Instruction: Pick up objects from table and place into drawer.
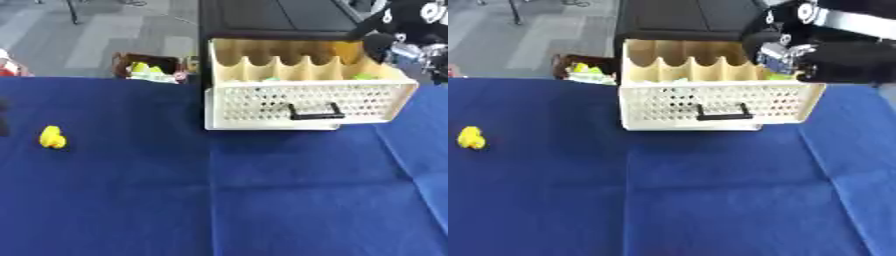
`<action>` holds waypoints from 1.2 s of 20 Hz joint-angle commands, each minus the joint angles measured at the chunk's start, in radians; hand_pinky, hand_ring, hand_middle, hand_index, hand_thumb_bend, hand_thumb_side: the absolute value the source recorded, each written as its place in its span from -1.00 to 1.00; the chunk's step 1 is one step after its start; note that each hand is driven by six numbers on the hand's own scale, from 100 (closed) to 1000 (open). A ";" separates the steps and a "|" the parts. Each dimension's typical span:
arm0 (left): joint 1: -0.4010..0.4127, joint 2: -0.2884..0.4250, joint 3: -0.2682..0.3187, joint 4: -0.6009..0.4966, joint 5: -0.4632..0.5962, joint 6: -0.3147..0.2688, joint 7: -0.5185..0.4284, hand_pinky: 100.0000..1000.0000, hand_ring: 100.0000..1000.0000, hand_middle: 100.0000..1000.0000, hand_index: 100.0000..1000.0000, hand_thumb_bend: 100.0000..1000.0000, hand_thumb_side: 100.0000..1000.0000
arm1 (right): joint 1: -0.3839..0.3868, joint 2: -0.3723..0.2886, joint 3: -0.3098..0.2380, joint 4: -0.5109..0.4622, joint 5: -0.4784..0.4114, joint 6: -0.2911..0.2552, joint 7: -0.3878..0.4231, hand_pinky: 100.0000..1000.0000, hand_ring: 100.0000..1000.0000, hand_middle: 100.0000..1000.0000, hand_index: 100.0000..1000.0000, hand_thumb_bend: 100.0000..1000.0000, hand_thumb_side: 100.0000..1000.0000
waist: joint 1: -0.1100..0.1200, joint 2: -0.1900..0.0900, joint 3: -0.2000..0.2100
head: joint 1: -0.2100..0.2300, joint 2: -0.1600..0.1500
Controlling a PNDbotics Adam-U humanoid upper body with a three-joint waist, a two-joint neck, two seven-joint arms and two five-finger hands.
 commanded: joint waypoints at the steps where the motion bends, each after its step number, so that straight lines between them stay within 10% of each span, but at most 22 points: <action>1: -0.020 0.069 0.012 -0.016 -0.011 -0.007 0.019 -0.28 0.17 0.14 0.42 -1.00 -0.06 | -0.018 0.008 -0.058 -0.016 -0.027 0.012 -0.047 -0.06 -1.00 -1.00 0.64 -1.00 0.93 | 0.007 -0.031 0.003 | 0.016 0.023; 8: -0.055 0.192 0.005 0.070 -0.055 -0.071 0.026 -0.22 0.19 0.14 0.54 -1.00 -0.24 | -0.016 0.075 -0.150 -0.016 -0.079 0.030 -0.145 0.08 -1.00 -0.87 0.58 -1.00 0.81 | 0.029 -0.044 -0.003 | 0.012 0.053; 24: -0.202 0.414 -0.086 0.380 -0.239 -0.292 -0.080 -0.06 0.35 0.41 0.88 -1.00 -0.68 | 0.008 0.147 -0.169 -0.016 -0.165 -0.009 -0.367 0.16 -0.98 -0.80 0.58 -1.00 0.77 | 0.034 -0.052 -0.014 | 0.002 0.080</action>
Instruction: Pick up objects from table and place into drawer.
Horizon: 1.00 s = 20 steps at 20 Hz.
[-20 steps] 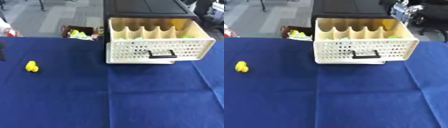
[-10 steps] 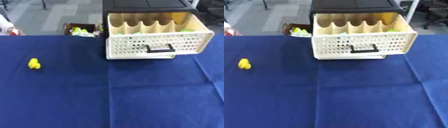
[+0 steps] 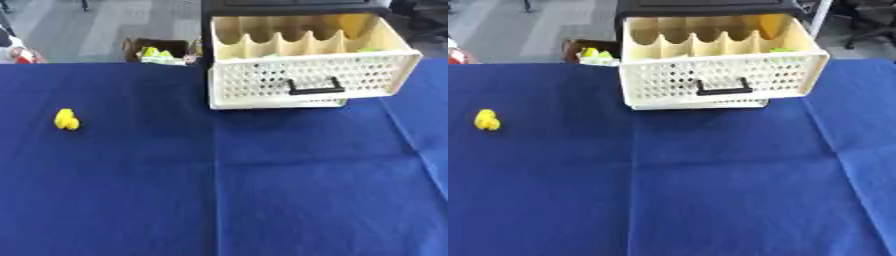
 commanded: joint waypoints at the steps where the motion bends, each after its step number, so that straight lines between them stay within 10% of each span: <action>1: -0.034 0.048 -0.003 0.053 -0.040 -0.047 -0.029 -0.05 0.36 0.42 0.88 -1.00 -0.68 | -0.007 -0.004 -0.016 -0.014 -0.033 -0.008 -0.046 0.16 -0.98 -0.79 0.58 -1.00 0.78 | -0.002 -0.015 -0.004 | -0.010 -0.012; 14: -0.134 0.060 -0.041 0.207 -0.186 -0.132 -0.152 0.02 0.42 0.45 0.91 -1.00 -0.36 | 0.034 0.024 0.001 -0.014 -0.111 -0.034 -0.234 0.20 -0.96 -0.78 0.58 -1.00 0.79 | -0.021 0.000 -0.007 | -0.013 -0.035; 20: -0.201 0.052 -0.078 0.277 -0.269 -0.132 -0.197 0.04 0.42 0.43 0.85 -1.00 0.41 | 0.047 0.036 0.026 -0.014 -0.125 -0.035 -0.323 0.21 -0.96 -0.78 0.58 -1.00 0.80 | -0.028 -0.003 -0.001 | 0.015 -0.032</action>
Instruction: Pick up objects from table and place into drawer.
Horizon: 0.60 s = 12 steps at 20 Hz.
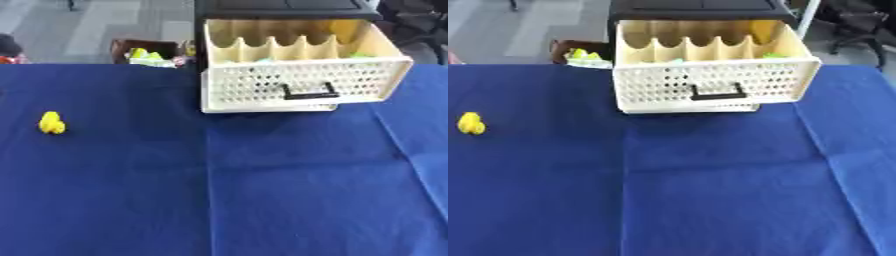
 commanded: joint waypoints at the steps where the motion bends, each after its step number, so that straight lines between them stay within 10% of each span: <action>1: -0.044 0.031 -0.013 0.026 -0.046 -0.147 -0.169 0.05 0.42 0.43 0.85 -1.00 0.46 | -0.004 -0.010 0.006 -0.014 -0.013 0.000 -0.050 0.22 -0.96 -0.79 0.58 -1.00 0.80 | 0.000 -0.022 0.004 | 0.016 -0.003; 12: -0.133 0.008 -0.077 0.145 -0.187 -0.147 -0.207 0.06 0.41 0.46 1.00 -1.00 0.57 | 0.007 0.007 0.034 -0.014 -0.027 0.004 -0.135 0.23 -0.96 -0.79 0.58 -1.00 0.81 | -0.001 -0.019 0.007 | 0.026 -0.018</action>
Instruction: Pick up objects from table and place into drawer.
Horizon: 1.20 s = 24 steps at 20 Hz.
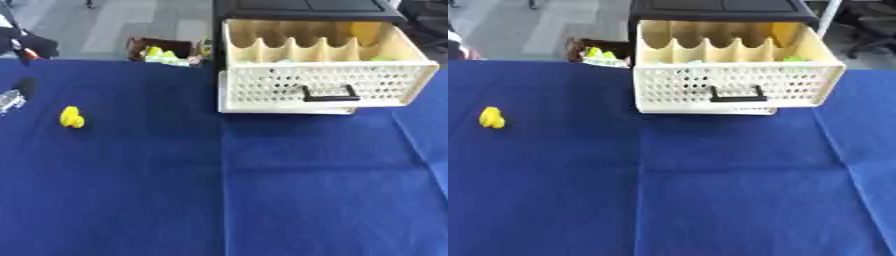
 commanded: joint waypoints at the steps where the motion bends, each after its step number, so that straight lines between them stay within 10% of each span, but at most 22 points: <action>1: -0.040 0.015 -0.004 0.033 -0.045 -0.166 -0.195 0.07 0.41 0.46 1.00 -1.00 0.63 | -0.008 -0.011 -0.009 -0.014 -0.007 0.003 -0.008 0.24 -0.96 -0.79 0.57 -1.00 0.81 | 0.002 -0.019 0.001 | 0.001 -0.014; 13: -0.144 -0.022 -0.004 0.234 -0.221 -0.166 -0.258 0.12 0.43 0.40 1.00 -0.79 1.00 | 0.006 0.009 -0.028 -0.014 -0.017 0.014 -0.020 0.26 -0.97 -0.80 0.56 -1.00 0.83 | 0.003 -0.001 -0.008 | 0.002 -0.044; 18: -0.153 -0.030 -0.003 0.258 -0.293 -0.166 -0.227 0.12 0.45 0.48 1.00 -0.72 0.31 | 0.010 0.013 -0.034 -0.014 -0.025 0.018 -0.026 0.26 -0.98 -0.81 0.55 -1.00 0.83 | 0.004 0.004 -0.010 | 0.006 -0.053; 24: -0.168 -0.031 0.010 0.303 -0.386 -0.166 -0.176 0.06 0.42 0.44 1.00 -0.37 0.58 | 0.014 0.016 -0.038 -0.014 -0.032 0.021 -0.032 0.27 -0.98 -0.81 0.52 -1.00 0.84 | 0.002 0.009 -0.009 | 0.009 -0.059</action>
